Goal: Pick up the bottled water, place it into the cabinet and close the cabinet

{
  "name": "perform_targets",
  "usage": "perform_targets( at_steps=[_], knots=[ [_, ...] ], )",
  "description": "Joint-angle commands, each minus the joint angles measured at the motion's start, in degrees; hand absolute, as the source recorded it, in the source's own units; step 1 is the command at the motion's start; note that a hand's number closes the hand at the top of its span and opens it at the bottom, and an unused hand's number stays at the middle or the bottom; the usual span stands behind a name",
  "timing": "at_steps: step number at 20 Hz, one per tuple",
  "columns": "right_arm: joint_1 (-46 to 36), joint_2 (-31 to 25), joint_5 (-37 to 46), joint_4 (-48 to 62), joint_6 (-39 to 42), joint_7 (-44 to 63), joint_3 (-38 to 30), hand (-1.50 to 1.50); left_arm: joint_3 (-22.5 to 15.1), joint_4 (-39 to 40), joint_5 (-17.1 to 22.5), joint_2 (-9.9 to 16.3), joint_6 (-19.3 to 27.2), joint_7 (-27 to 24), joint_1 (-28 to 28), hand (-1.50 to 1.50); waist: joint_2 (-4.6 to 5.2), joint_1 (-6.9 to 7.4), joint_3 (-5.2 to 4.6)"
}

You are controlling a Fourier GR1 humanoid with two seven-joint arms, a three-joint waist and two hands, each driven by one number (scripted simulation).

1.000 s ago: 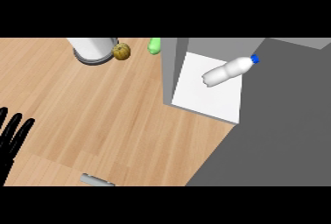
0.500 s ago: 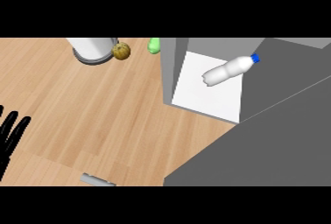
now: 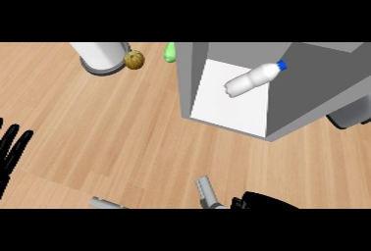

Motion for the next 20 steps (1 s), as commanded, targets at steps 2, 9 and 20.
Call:
perform_targets(
  at_steps=[2,9,20],
  knots=[
    [-10.0,7.0,2.2,9.4,-5.9,7.1,-0.2,1.5,0.4,1.4,0.3,-0.4,0.3,0.1,-0.7,-1.5,-0.25,-1.4,0.24],
    [-25.3,14.8,2.1,24.6,-11.6,13.0,-4.0,1.5,1.5,2.7,1.9,-0.2,-1.3,0.1,0.2,-1.5,-0.74,-1.87,0.68],
    [-47.3,15.2,6.6,48.5,-30.2,8.7,-15.5,1.5,2.5,3.6,1.4,-0.6,-2.4,-1.1,2.7,-1.5,-0.75,-3.24,1.04]
  ],
)
